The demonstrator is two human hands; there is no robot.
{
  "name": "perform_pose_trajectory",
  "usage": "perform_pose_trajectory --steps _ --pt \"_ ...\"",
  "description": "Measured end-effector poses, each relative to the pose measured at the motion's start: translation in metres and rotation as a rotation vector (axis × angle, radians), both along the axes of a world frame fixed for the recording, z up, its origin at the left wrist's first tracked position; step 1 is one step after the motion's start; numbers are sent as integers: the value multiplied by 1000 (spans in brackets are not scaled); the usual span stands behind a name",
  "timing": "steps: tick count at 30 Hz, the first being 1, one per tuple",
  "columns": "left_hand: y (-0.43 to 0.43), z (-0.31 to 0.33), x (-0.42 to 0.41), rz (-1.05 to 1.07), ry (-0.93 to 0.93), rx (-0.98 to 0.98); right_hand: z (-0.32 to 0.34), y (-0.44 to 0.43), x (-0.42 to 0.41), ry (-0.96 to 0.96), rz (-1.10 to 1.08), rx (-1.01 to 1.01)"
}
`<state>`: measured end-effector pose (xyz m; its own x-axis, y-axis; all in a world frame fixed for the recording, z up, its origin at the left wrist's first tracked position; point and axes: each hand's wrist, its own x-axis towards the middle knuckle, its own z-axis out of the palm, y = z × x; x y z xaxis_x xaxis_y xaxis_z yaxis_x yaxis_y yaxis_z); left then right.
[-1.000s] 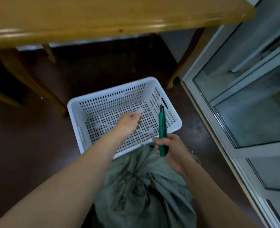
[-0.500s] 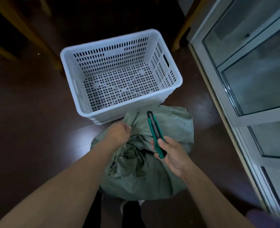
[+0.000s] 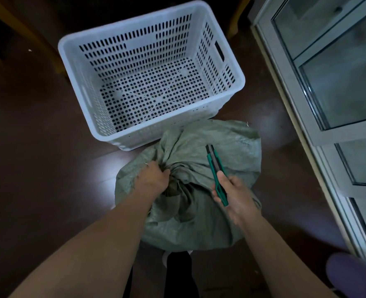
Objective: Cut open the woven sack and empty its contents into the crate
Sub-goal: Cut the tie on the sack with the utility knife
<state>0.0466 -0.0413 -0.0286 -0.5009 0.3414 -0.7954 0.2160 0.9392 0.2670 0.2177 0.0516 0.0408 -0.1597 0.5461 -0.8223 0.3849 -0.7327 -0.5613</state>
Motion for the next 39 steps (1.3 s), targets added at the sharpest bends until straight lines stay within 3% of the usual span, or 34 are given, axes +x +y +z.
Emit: perform_pose_trajectory --steps 10,17,20,23,27,35,39 --pt "-9 -21 -1 -17 -189 -3 -11 9 -29 -20 11 35" --pt "23 22 -2 215 -271 453 -6 9 -39 206 -113 -83" --pt "41 38 -6 228 -318 575 1 10 -45 138 -99 28" --pt "46 44 -7 232 -314 644 1 16 -47 -7 105 262" --pt "45 46 -6 246 -284 724 3 19 -53 -106 266 397" --pt "40 55 -10 195 -265 715 7 8 -56 -112 181 407" --pt "31 61 -13 150 -253 701 11 9 -59 -125 274 418"
